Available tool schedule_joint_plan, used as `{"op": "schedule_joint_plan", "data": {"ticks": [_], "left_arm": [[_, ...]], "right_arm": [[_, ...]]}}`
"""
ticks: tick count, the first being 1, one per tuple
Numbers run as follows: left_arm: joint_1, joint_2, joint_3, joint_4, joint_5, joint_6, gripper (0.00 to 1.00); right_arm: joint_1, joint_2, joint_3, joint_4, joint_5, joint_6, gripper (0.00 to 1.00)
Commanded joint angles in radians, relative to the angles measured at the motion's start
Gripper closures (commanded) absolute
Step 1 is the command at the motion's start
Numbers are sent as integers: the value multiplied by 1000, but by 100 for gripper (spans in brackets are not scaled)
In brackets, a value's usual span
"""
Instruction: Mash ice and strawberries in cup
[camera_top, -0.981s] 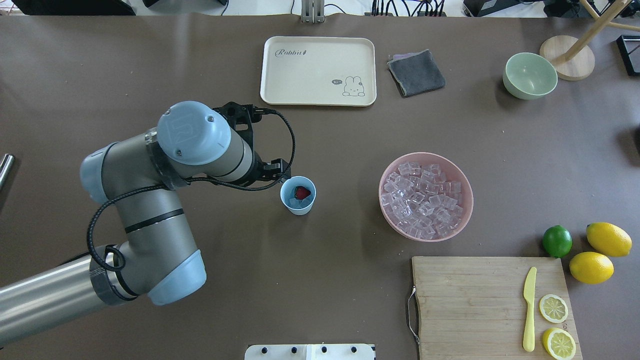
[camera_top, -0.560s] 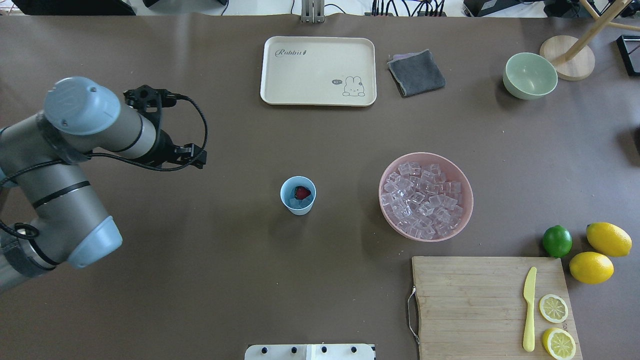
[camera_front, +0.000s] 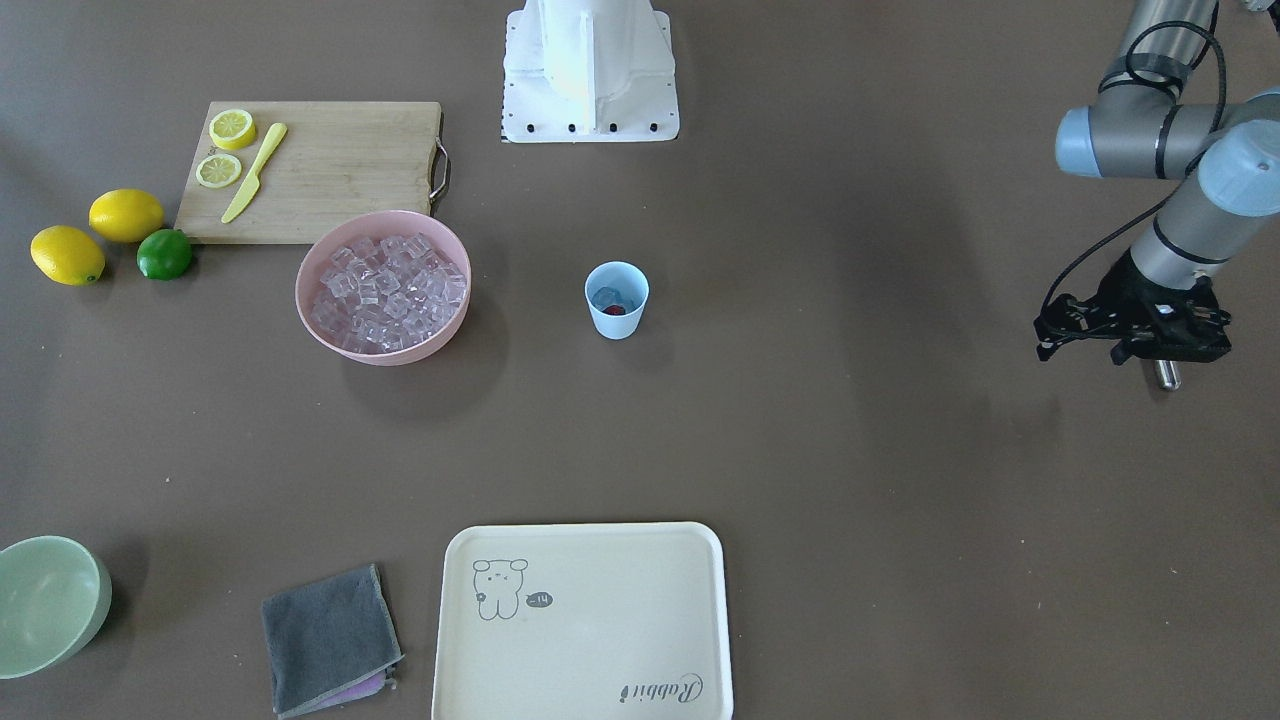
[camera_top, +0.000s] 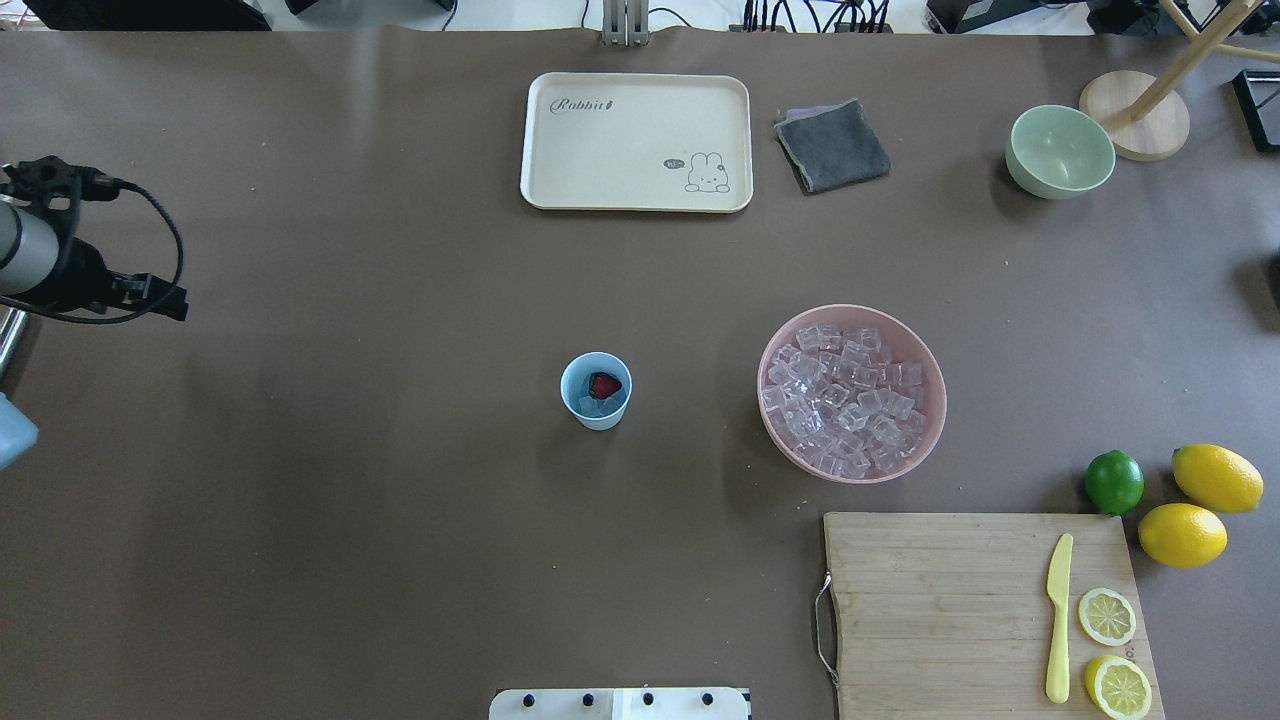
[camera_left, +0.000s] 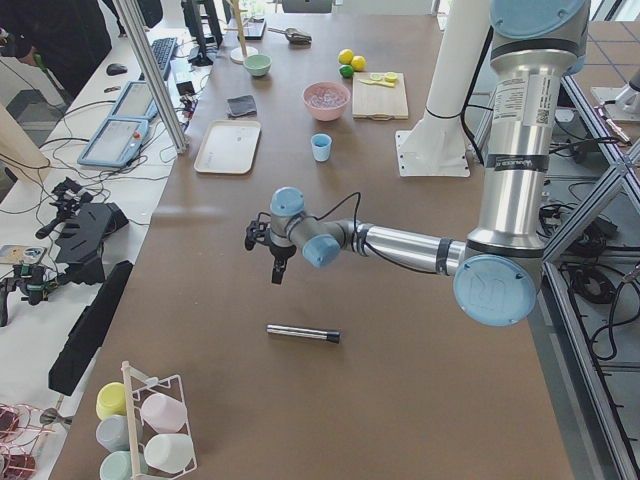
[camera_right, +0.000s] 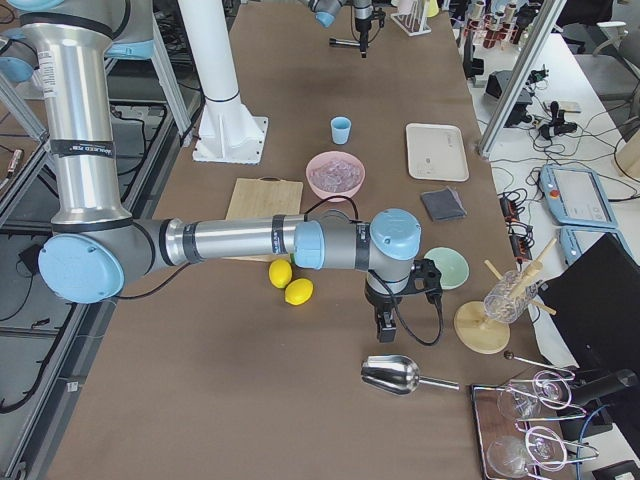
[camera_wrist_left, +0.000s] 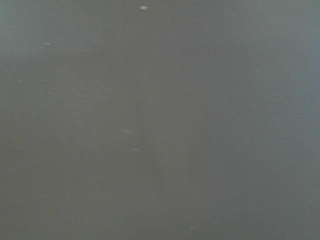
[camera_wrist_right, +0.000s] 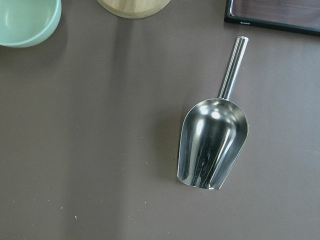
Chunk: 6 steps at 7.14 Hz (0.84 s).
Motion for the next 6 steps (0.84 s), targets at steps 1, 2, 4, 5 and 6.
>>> {"op": "schedule_joint_plan", "data": {"ticks": [1, 2, 4, 5, 6], "left_arm": [[-64, 20, 189, -200, -35, 75, 2], [-79, 21, 182, -201, -68, 79, 2], [-93, 27, 188, -199, -90, 88, 2], [-113, 41, 170, -195, -92, 88, 2], [-115, 46, 185, -193, -81, 88, 3]], "right_arm": [[0, -5, 1, 0, 0, -1, 0], [0, -6, 4, 0, 0, -1, 0], [0, -8, 4, 0, 0, -3, 0], [0, -8, 7, 0, 0, -4, 0], [0, -8, 7, 0, 0, -3, 0]]}}
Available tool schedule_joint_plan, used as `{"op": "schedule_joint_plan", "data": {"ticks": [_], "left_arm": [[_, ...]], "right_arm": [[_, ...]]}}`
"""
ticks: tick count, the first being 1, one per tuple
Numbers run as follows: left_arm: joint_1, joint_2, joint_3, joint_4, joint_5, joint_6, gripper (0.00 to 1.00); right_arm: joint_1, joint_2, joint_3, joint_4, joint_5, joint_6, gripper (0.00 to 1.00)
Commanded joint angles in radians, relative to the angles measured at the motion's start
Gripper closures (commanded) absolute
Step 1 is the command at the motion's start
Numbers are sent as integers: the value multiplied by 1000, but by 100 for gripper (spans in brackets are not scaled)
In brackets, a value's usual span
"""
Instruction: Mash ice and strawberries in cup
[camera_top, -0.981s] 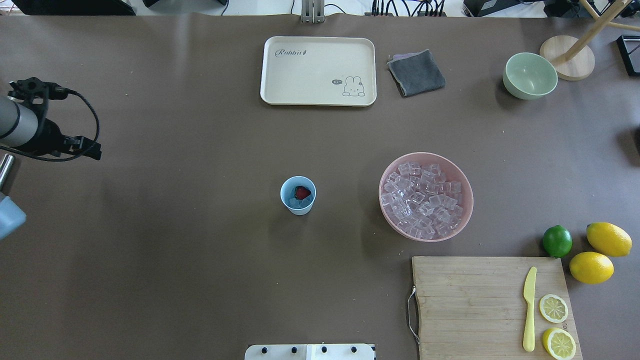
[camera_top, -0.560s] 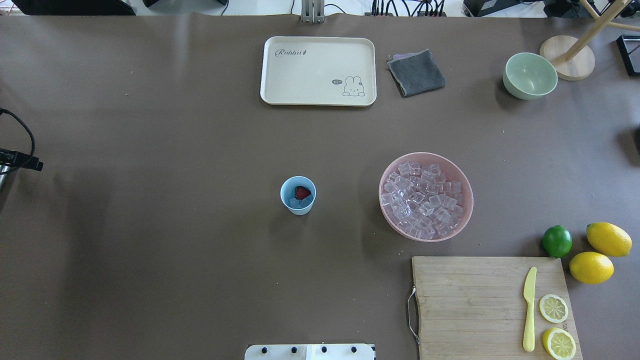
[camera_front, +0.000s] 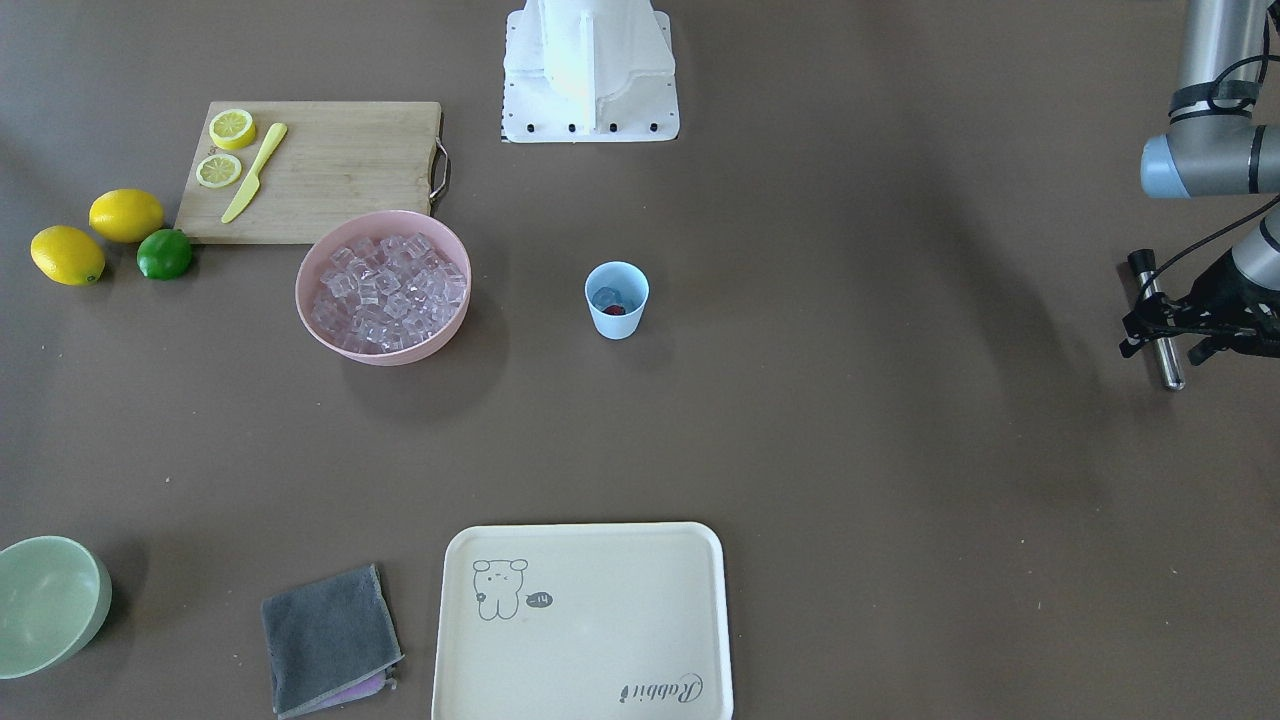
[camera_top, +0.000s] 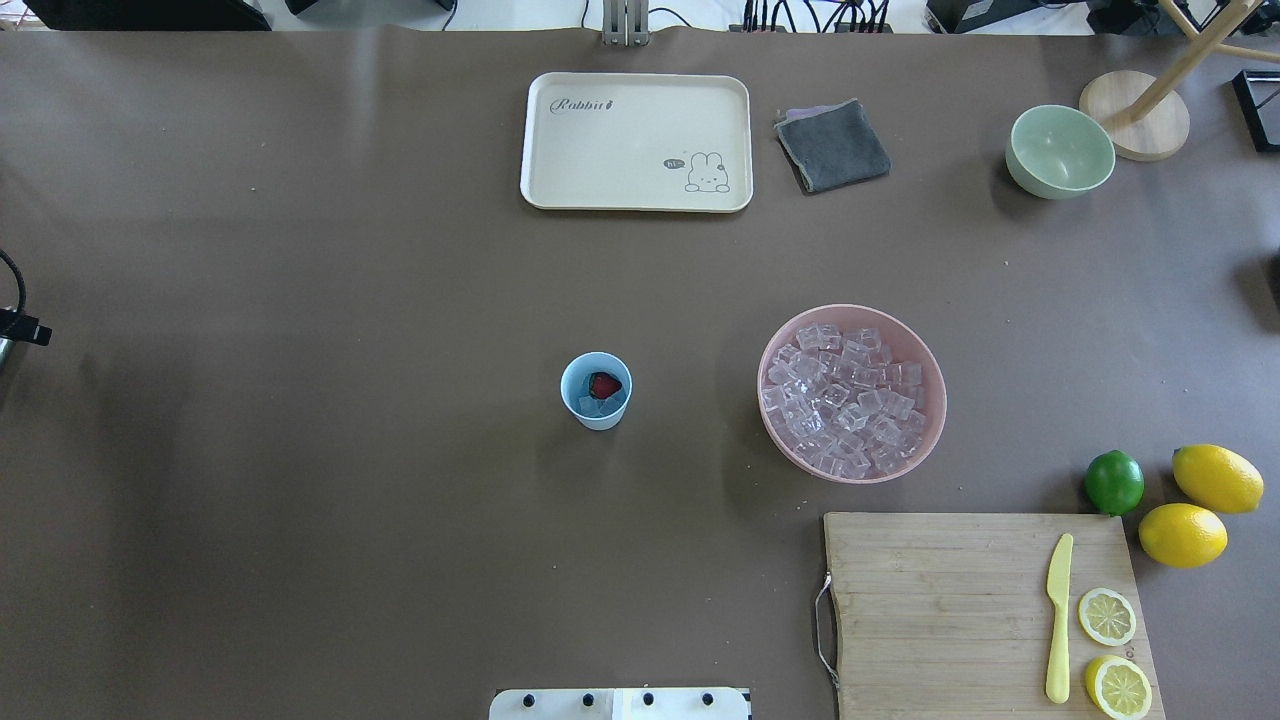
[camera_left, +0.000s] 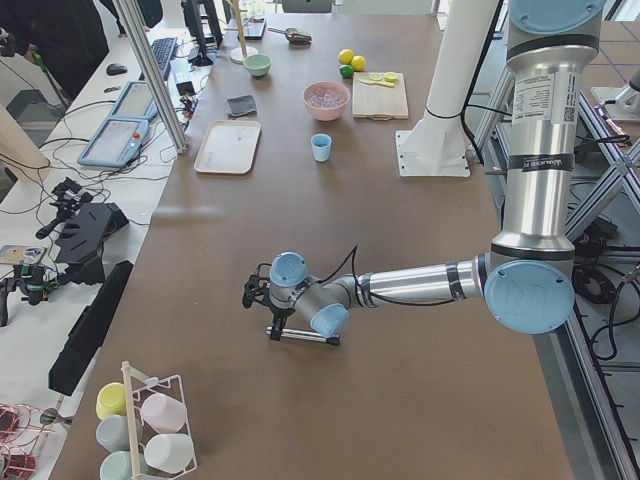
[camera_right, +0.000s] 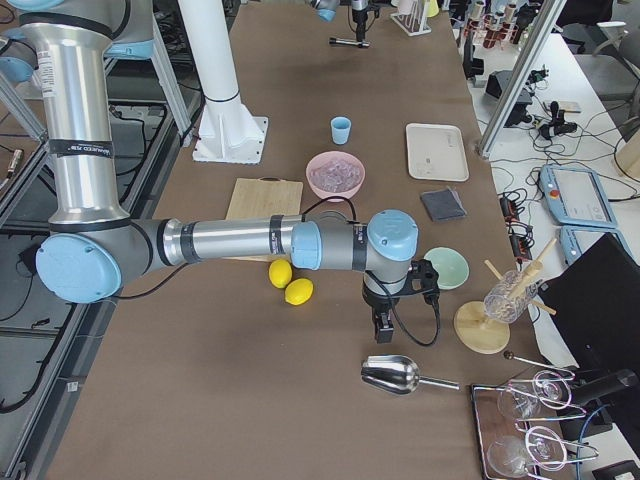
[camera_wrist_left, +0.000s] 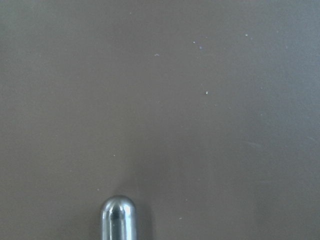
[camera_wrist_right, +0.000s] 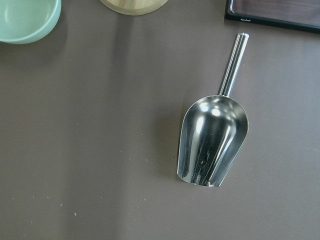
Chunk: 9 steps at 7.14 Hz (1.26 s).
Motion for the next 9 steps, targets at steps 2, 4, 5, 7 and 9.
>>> {"op": "schedule_joint_plan", "data": {"ticks": [2, 4, 5, 7, 9], "left_arm": [[-9, 14, 13, 1, 5, -10, 49], [-8, 18, 7, -11, 2, -2, 91], [-9, 20, 6, -13, 5, -3, 100], [-8, 20, 3, -11, 3, -2, 100], [-8, 11, 0, -2, -6, -2, 75]], "right_arm": [[0, 6, 1, 0, -2, 4, 0], [0, 12, -3, 0, -2, 4, 0], [0, 11, 1, 0, -2, 2, 0], [0, 8, 1, 0, -2, 4, 0], [0, 12, 1, 0, -2, 4, 0]]}}
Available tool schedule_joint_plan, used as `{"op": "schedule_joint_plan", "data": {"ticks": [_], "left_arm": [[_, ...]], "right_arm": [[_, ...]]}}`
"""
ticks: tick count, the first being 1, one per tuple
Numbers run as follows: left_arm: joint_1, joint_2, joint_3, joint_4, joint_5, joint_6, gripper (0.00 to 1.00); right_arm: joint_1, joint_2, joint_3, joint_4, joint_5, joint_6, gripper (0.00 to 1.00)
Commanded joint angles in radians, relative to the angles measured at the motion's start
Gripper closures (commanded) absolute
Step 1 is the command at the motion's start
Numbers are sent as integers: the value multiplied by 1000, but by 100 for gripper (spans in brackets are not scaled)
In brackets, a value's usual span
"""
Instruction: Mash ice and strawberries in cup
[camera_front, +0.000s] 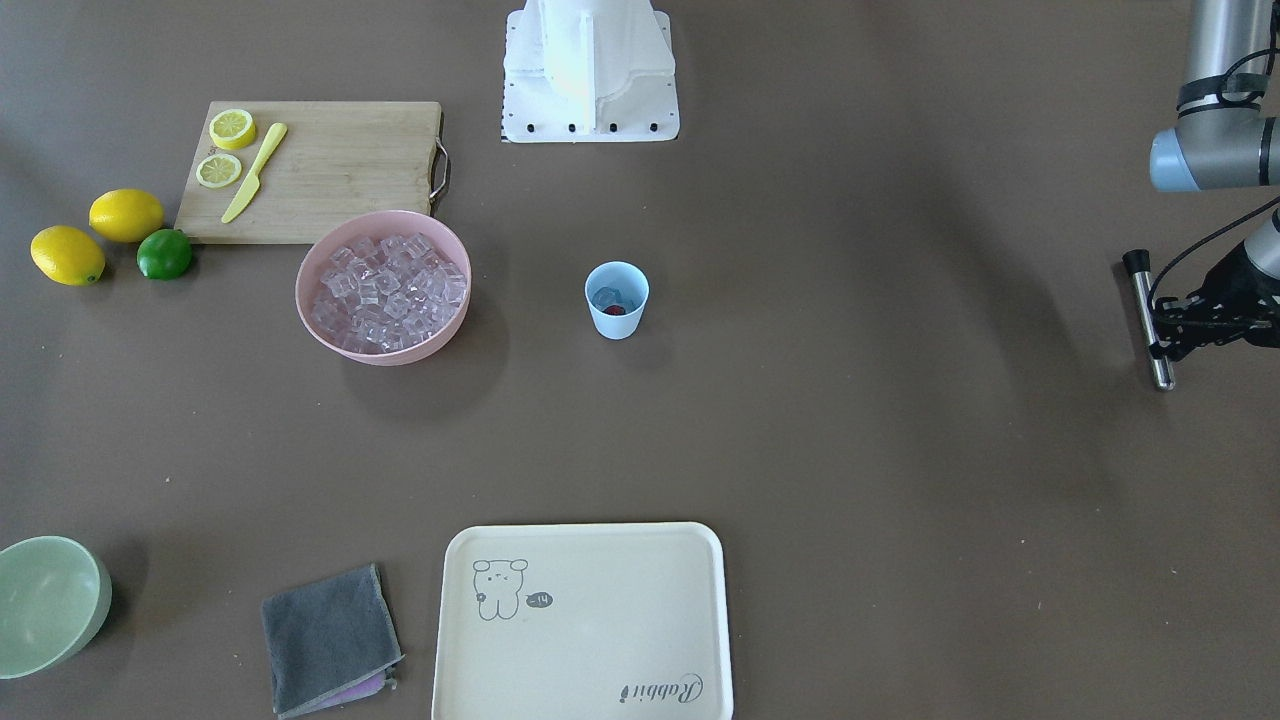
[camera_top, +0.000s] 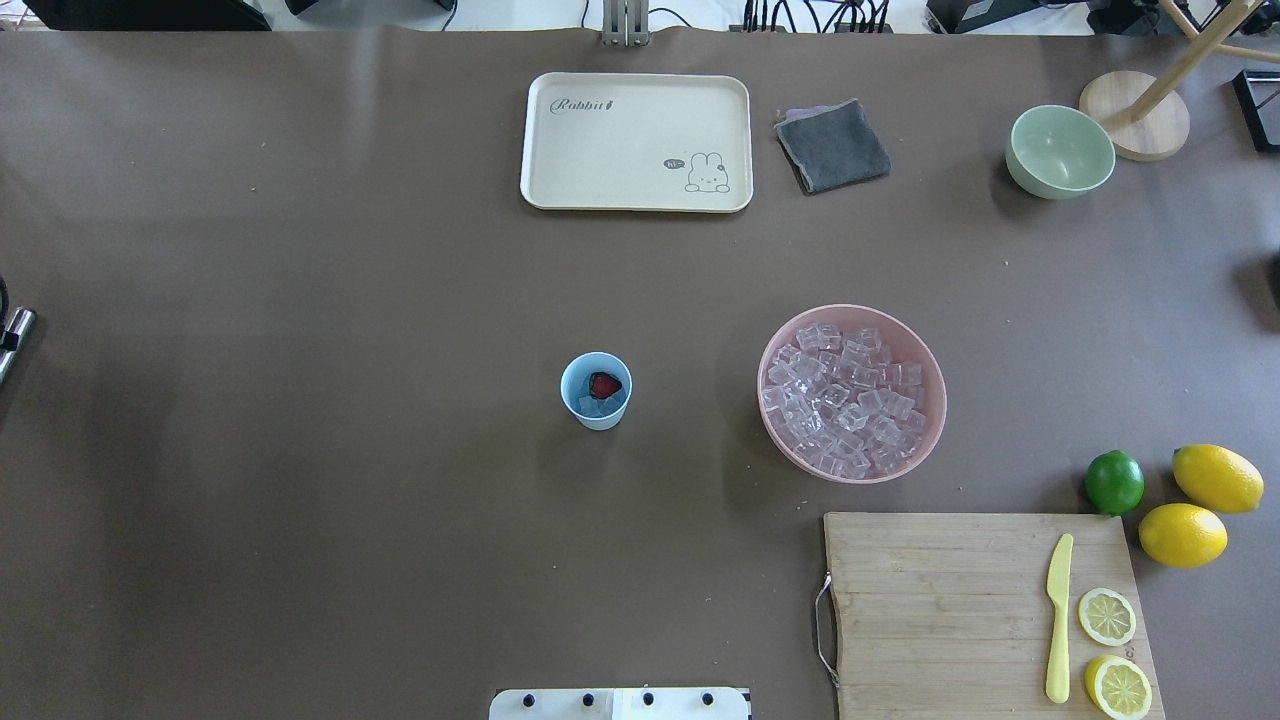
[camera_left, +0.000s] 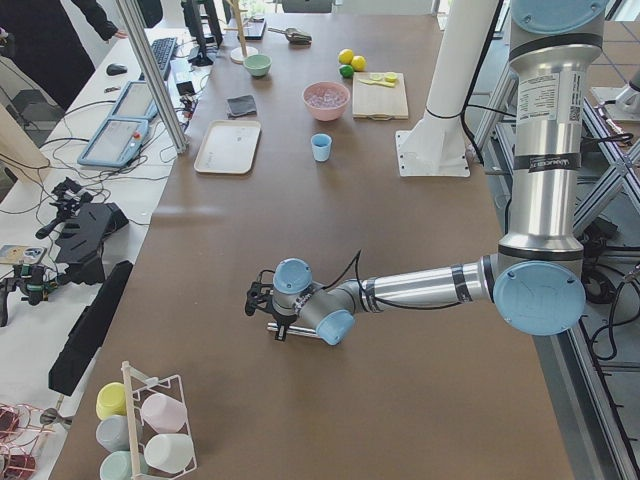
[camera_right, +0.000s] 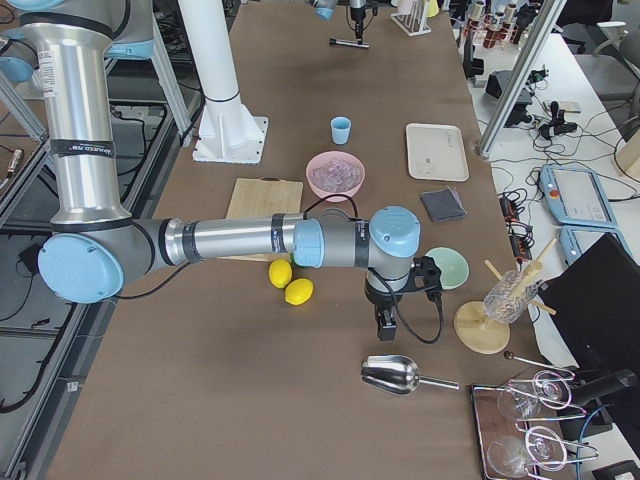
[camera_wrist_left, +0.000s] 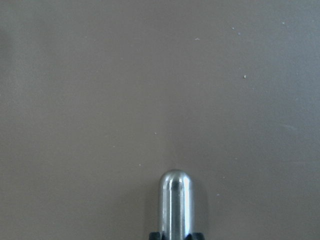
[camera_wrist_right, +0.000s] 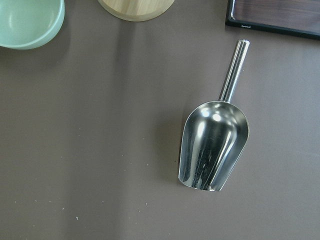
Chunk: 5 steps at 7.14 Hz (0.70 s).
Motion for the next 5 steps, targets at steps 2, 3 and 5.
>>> {"op": "schedule_joint_plan", "data": {"ticks": [2, 3, 5], "left_arm": [[0, 2, -6, 1, -5, 0, 18], [0, 4, -6, -2, -4, 0, 3], [0, 5, -11, -3, -4, 0, 3]], "right_arm": [[0, 5, 0, 2, 0, 0, 0], [0, 5, 0, 0, 0, 0, 0], [0, 7, 5, 2, 0, 0, 0]]}}
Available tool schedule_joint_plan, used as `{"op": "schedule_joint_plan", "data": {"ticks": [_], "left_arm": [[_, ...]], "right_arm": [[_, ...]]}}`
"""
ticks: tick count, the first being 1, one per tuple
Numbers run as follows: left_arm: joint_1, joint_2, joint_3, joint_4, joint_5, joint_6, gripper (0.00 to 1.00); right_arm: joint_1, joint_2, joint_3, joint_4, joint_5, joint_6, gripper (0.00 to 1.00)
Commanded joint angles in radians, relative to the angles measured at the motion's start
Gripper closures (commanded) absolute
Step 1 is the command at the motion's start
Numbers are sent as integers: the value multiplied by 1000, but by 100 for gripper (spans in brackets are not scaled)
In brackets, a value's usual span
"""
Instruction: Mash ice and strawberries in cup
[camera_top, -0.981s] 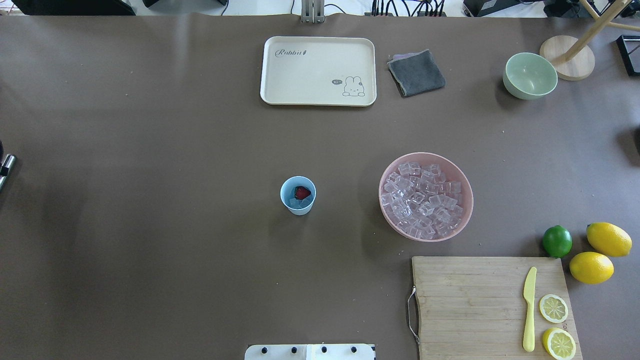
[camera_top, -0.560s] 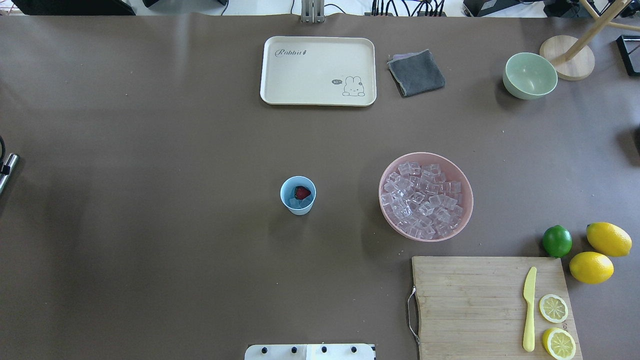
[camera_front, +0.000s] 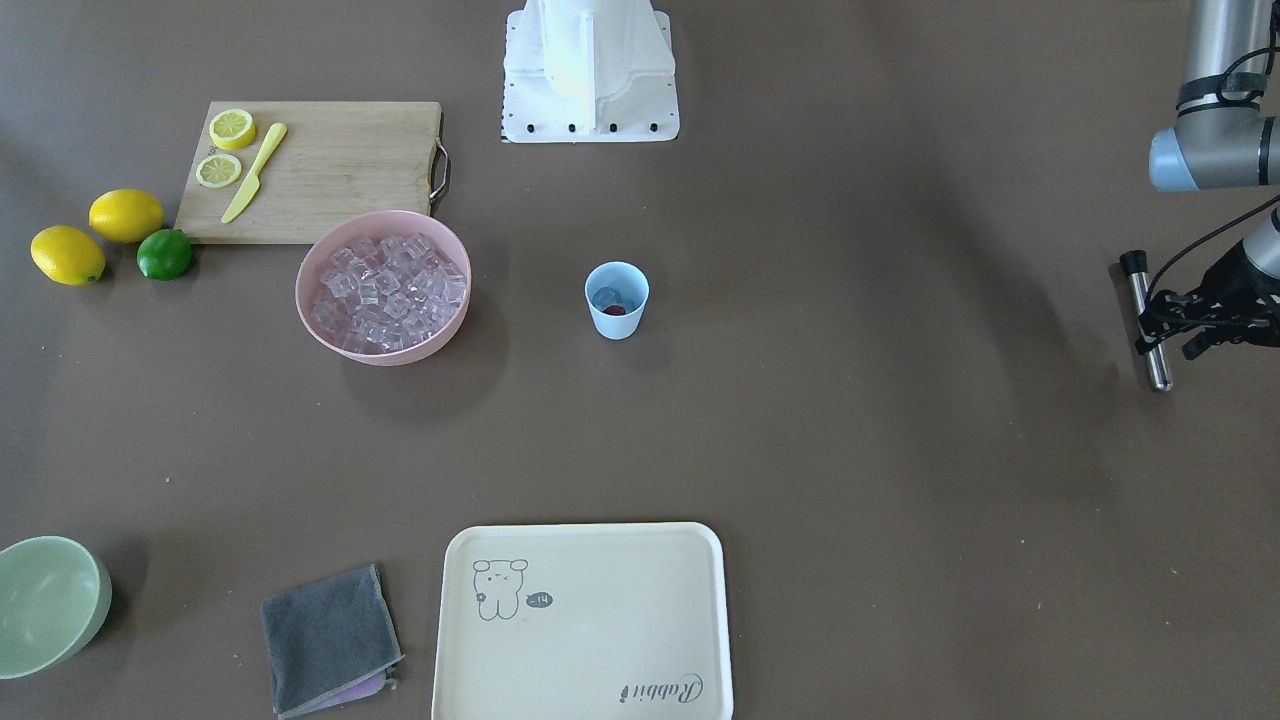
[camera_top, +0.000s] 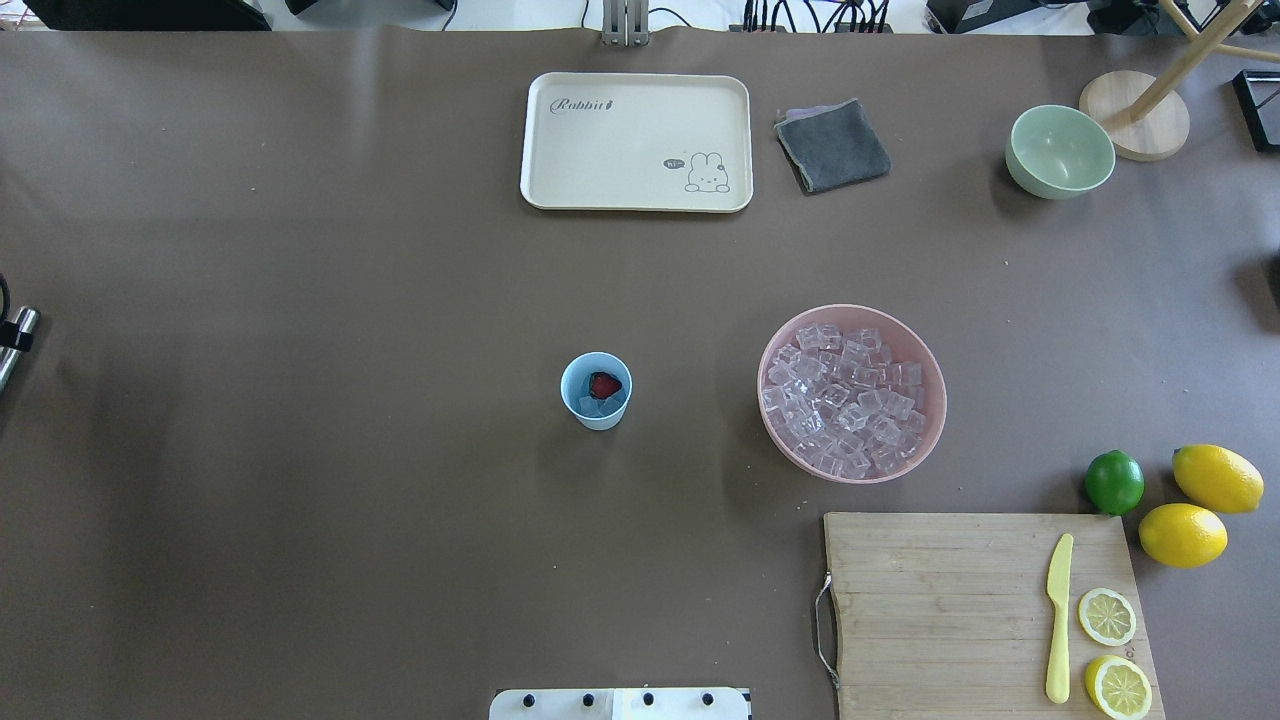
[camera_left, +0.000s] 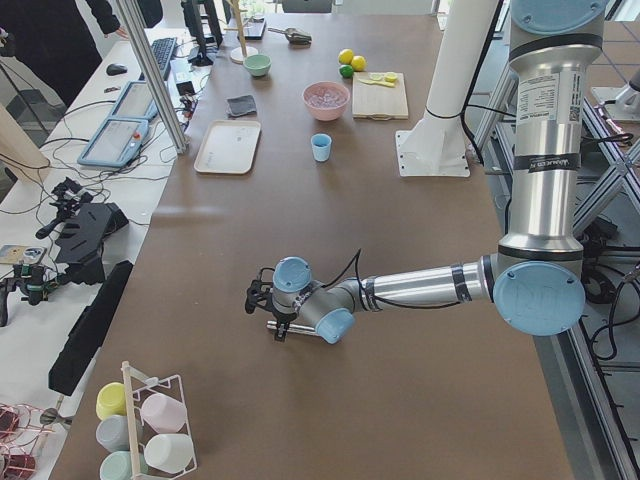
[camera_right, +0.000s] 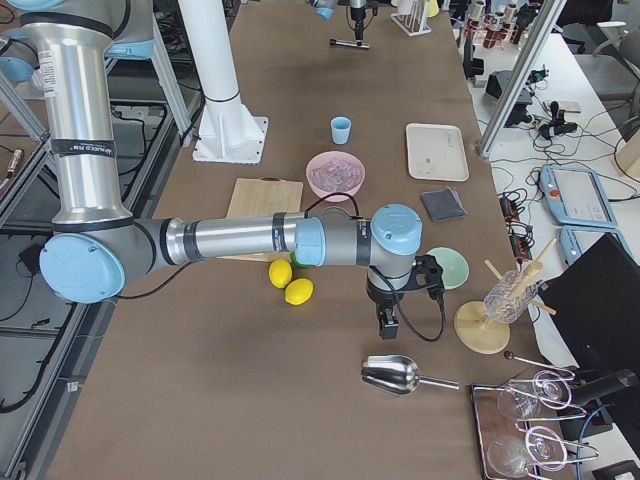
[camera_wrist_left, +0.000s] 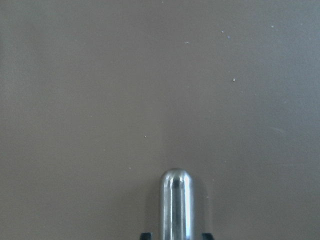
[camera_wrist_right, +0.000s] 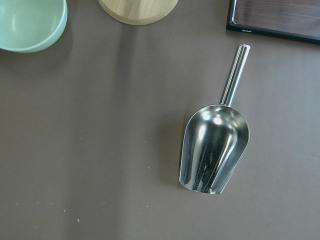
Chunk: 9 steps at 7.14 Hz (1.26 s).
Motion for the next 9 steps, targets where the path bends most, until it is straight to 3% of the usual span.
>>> {"op": "schedule_joint_plan", "data": {"ticks": [1, 2, 6, 7, 9], "left_arm": [[0, 13, -3, -4, 4, 0, 4], [5, 16, -2, -4, 5, -6, 15], [41, 15, -2, -7, 12, -9, 30], [40, 13, -5, -7, 12, -12, 58], [44, 13, -8, -9, 12, 1, 100]], "right_arm": [[-2, 1, 1, 0, 0, 2, 0], [0, 0, 3, 0, 0, 0, 0], [0, -2, 3, 0, 0, -2, 0], [0, -6, 4, 0, 0, -2, 0], [0, -11, 4, 0, 0, -5, 0]]}}
